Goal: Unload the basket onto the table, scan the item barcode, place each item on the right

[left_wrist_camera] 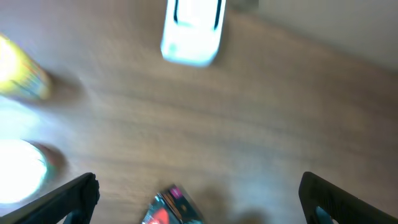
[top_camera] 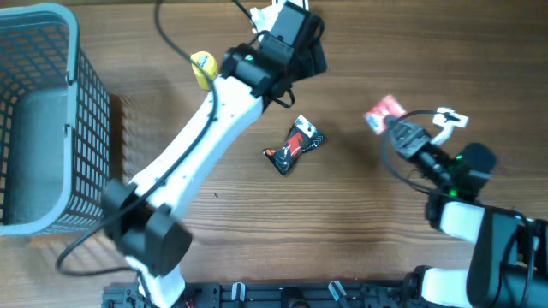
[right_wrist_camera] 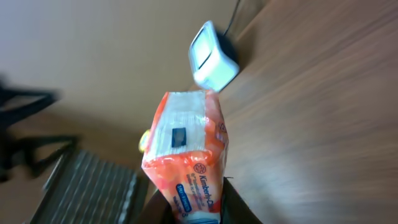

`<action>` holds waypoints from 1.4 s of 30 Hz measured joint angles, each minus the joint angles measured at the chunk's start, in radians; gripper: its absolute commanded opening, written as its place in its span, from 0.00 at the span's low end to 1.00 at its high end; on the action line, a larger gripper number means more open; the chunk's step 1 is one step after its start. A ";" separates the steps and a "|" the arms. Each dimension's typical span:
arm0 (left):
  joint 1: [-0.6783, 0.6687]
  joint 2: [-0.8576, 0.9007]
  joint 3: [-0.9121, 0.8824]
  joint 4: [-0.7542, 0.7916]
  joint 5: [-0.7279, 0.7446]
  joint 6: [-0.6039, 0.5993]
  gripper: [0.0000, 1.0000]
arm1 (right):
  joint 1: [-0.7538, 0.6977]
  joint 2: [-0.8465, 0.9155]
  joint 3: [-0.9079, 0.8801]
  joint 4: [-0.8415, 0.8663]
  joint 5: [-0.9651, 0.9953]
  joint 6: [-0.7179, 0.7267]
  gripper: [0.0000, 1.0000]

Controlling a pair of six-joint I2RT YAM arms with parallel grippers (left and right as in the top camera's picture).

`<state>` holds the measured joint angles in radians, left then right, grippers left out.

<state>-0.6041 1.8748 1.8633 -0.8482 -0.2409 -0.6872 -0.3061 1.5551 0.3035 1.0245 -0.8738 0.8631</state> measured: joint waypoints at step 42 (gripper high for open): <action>0.000 -0.189 0.000 -0.074 -0.298 0.190 1.00 | -0.465 0.276 0.750 -0.988 0.982 -0.445 0.31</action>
<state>-0.6041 1.6859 1.8637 -0.9226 -0.5385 -0.4969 -0.7715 1.8313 1.0531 0.0368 0.1078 0.4179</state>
